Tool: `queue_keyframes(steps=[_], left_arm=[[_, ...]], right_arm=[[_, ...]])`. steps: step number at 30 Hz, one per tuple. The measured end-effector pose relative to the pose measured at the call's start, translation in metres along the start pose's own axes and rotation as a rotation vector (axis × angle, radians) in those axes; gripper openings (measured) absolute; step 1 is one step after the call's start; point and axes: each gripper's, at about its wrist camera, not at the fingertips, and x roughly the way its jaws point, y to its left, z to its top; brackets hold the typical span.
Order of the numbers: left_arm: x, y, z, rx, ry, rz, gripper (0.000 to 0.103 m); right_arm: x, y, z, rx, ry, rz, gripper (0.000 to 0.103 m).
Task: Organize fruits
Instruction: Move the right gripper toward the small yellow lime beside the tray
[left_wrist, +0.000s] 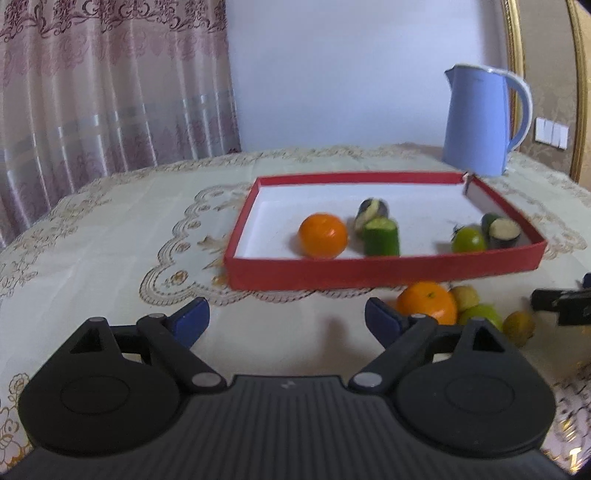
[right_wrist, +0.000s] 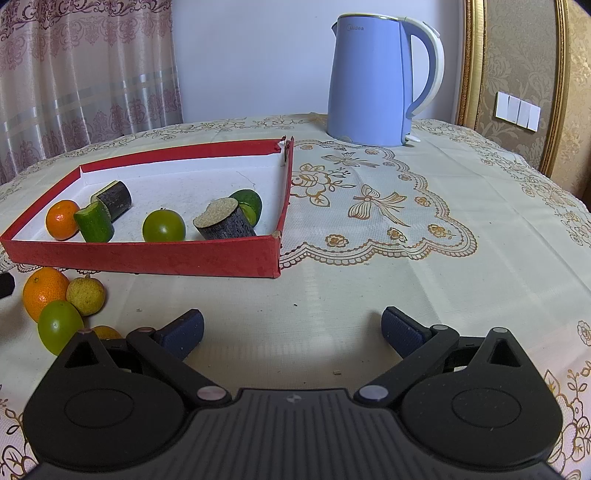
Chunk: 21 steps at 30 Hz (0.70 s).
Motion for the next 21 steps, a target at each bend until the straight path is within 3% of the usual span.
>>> queue_keyframes(steps=[6,15,21], left_arm=[[0.007,0.007,-0.005,-0.028,0.032,-0.014,0.091],[0.013,0.013,-0.004,-0.067,0.07,-0.036,0.101],[0.02,0.008,-0.005,-0.037,0.123,-0.05,0.103]], right_arm=[[0.0,0.0,0.0,0.0,0.001,-0.001,0.103],[-0.001,0.0,-0.001,-0.011,-0.001,0.01,0.103],[-0.036,0.004,-0.012,-0.106,-0.113,0.085,0.103]])
